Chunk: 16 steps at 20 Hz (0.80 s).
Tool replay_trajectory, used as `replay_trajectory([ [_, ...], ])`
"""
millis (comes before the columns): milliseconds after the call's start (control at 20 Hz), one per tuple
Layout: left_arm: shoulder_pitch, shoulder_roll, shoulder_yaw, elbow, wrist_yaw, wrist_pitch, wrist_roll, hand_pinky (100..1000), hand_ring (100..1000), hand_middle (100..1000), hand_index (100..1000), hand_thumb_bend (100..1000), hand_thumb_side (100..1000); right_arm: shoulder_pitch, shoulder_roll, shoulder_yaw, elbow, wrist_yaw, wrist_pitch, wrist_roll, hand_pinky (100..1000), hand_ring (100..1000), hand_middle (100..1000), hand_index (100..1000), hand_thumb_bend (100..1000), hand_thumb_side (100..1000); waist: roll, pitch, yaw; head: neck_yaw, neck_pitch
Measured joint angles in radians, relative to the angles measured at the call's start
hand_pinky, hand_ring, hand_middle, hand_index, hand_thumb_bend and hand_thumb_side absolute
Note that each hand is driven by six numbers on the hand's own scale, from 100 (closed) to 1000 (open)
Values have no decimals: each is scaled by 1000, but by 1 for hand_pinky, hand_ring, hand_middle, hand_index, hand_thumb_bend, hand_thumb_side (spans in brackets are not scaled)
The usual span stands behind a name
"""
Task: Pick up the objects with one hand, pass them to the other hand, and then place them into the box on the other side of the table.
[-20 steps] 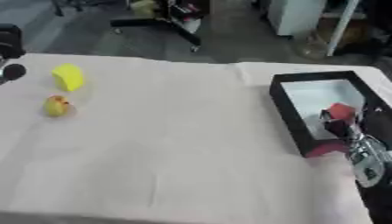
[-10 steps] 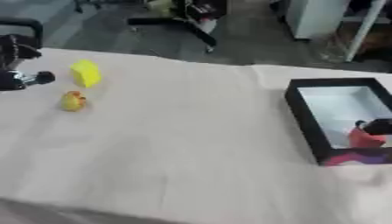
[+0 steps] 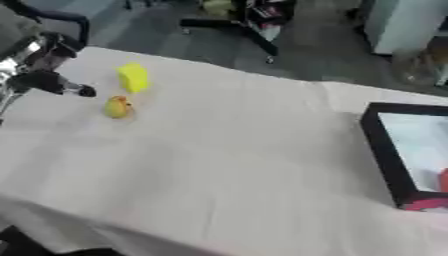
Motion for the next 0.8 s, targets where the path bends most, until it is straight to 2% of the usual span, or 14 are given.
replay_trajectory([
  [150,-77,5,-47,109,-159,-12,-8,803,714,701,775,844,278,41,17,4,-98,-65,-1,-43,817,783,826,1000,449,402,-4,0,-8,23,0],
  [200,-103,4,-61,148,-212,-16,-15,793,688,676,754,783,281,50,24,9,-125,-84,-7,-49,818,784,827,1000,432,407,-6,0,-8,30,0],
  [300,-153,-4,-84,226,-318,-22,-27,784,660,635,727,739,261,63,39,21,-170,-115,-18,-55,820,784,828,1000,426,411,-10,0,-11,41,0],
  [400,-193,-25,-97,299,-400,-30,-33,775,641,615,704,738,231,69,51,32,-200,-138,-30,-54,820,784,827,1000,420,412,-13,0,-16,51,0],
  [600,-233,-75,-100,398,-456,-54,-43,765,621,596,682,686,218,75,63,44,-233,-164,-44,-48,819,783,827,1000,400,423,-18,0,-21,63,0],
  [800,-243,-110,-102,435,-494,-53,-19,761,623,596,685,612,233,75,69,46,-237,-177,-47,-45,817,781,826,1000,391,429,-18,0,-25,68,0],
])
